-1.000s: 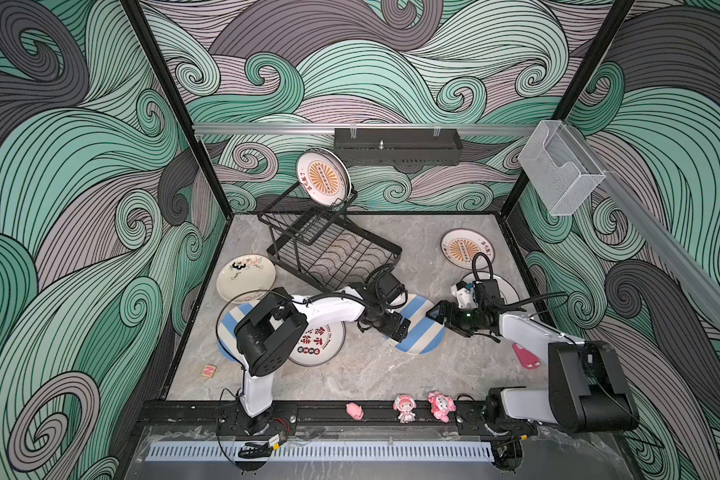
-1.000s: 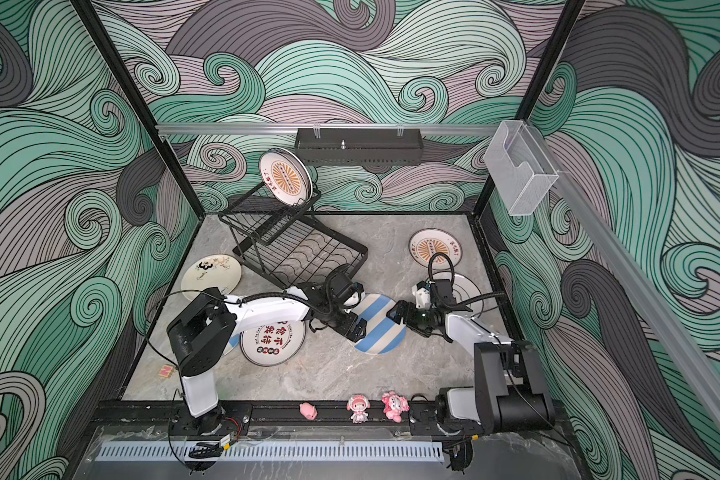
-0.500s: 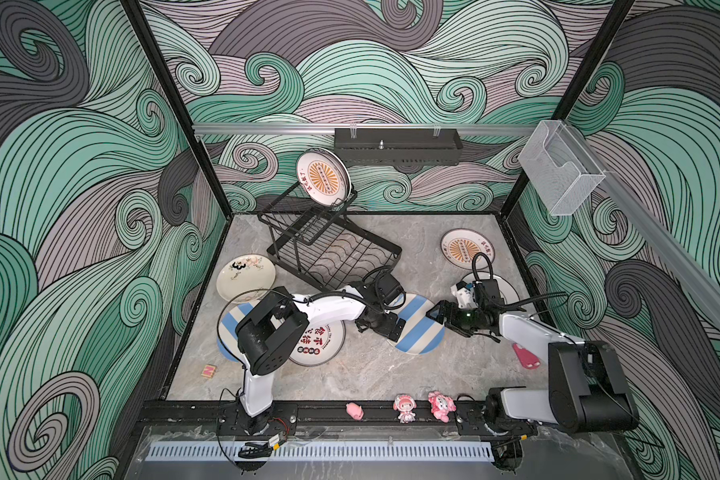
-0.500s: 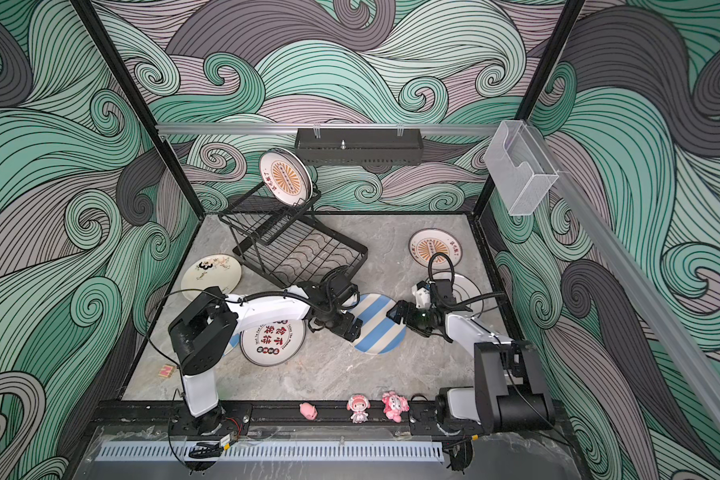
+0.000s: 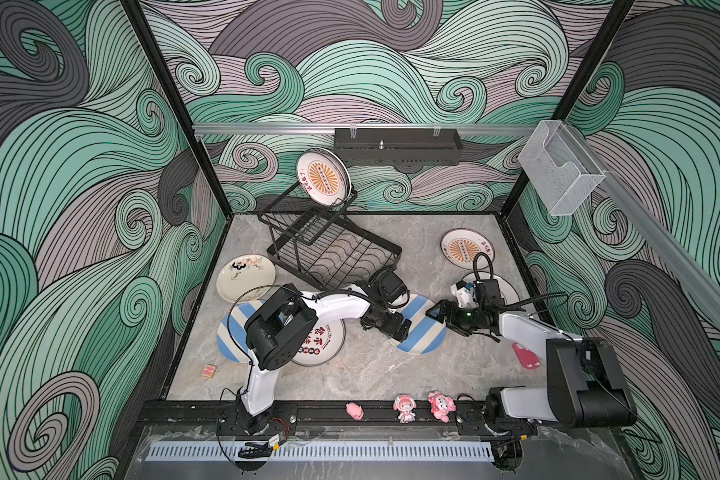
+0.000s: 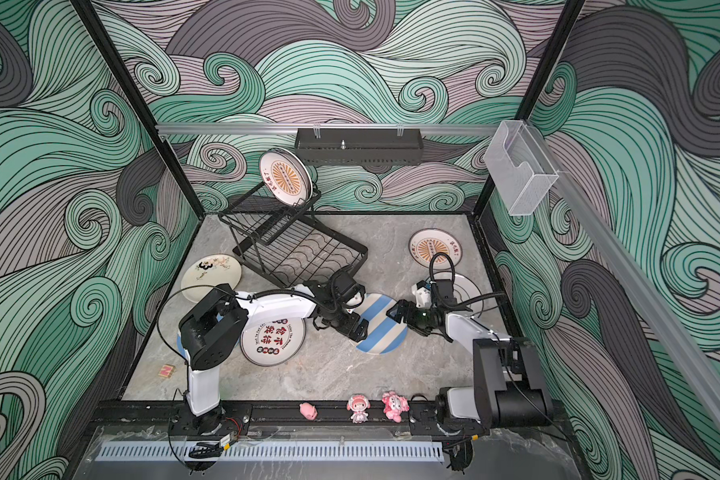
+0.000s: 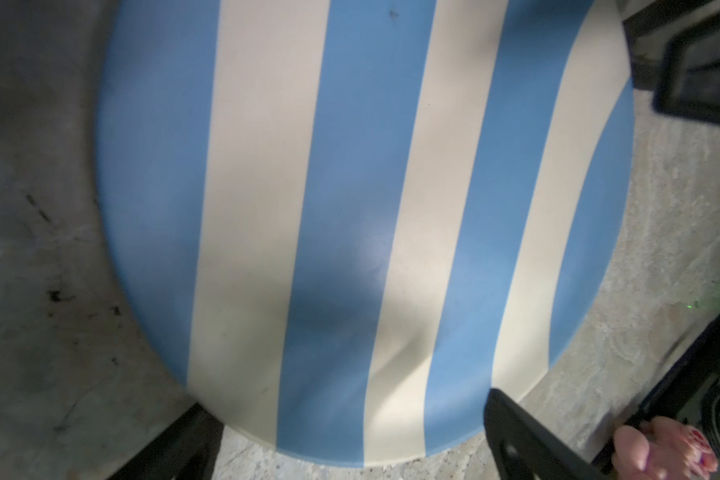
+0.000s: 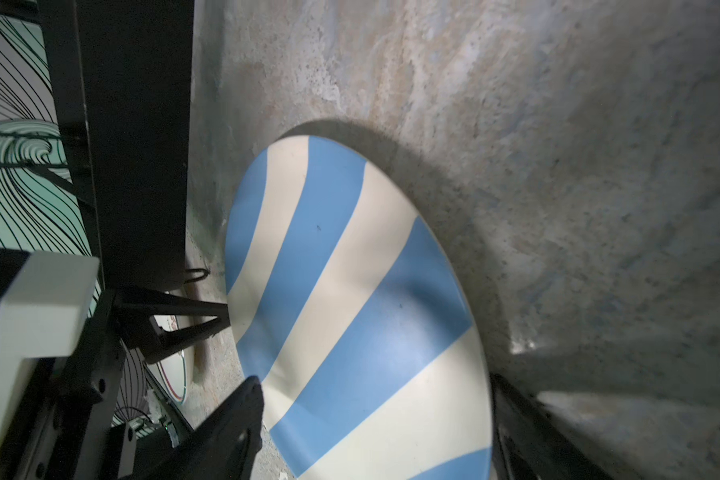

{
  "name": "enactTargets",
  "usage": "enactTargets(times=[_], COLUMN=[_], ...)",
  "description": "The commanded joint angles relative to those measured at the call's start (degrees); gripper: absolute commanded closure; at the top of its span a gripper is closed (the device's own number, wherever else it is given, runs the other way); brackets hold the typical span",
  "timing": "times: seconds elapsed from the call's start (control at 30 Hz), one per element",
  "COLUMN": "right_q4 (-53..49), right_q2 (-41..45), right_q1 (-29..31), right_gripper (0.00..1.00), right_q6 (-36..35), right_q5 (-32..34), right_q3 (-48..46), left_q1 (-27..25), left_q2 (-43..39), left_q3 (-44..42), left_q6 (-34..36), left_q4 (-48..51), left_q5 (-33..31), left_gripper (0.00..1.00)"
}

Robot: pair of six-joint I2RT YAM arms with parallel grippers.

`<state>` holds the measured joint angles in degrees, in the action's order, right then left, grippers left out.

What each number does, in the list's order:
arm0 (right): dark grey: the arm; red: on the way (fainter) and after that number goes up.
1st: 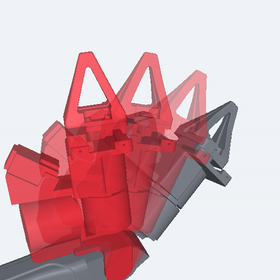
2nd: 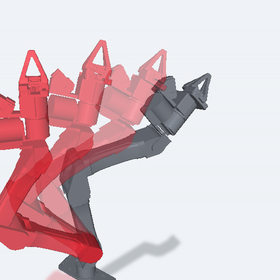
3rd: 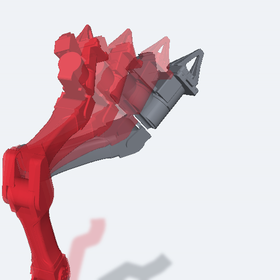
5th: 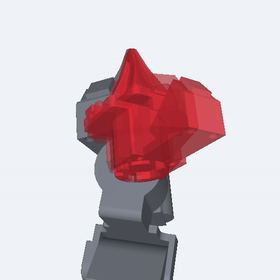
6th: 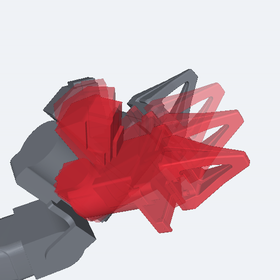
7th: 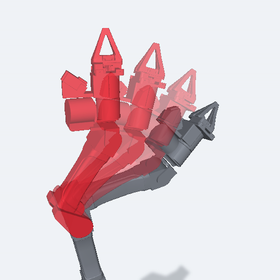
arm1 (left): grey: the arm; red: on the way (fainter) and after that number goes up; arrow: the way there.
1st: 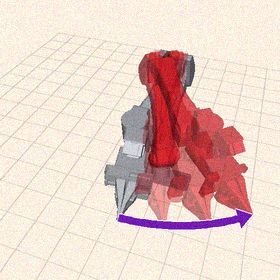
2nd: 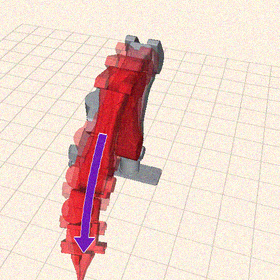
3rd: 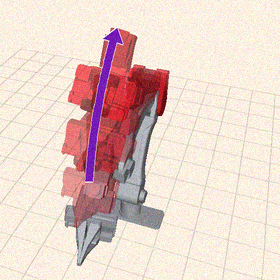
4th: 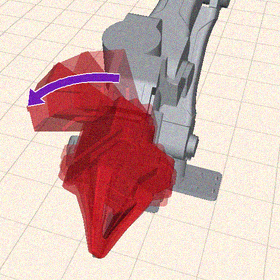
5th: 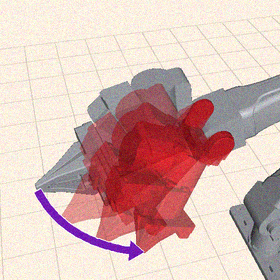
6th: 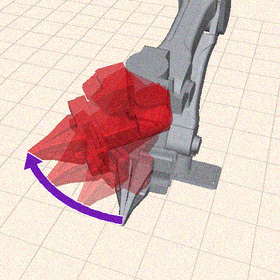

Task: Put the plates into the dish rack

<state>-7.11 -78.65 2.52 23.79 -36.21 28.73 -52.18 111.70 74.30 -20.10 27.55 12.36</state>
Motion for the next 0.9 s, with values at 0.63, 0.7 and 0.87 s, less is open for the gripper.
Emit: enactTargets(times=[0.63,0.7,0.87], right_q4=[3.5,2.6,3.3], right_q2=[8.3,8.7,8.9], right_q1=[-3.5,-3.5,-3.6], right_gripper=[0.54,0.62,0.73], right_q6=[7.0,6.6,7.7], right_q5=[-12.3,-11.9,-12.0], right_q3=[-5.4,-5.2,-5.9], left_q1=[-0.5,-0.5,-0.6], left_q2=[2.4,2.2,1.6], left_q3=[2.5,2.6,2.9], left_q6=[1.9,1.9,1.8], left_q4=[-3.4,-3.5,-4.3], left_q5=[3.7,3.8,4.6], left_gripper=[0.01,0.01,0.01])
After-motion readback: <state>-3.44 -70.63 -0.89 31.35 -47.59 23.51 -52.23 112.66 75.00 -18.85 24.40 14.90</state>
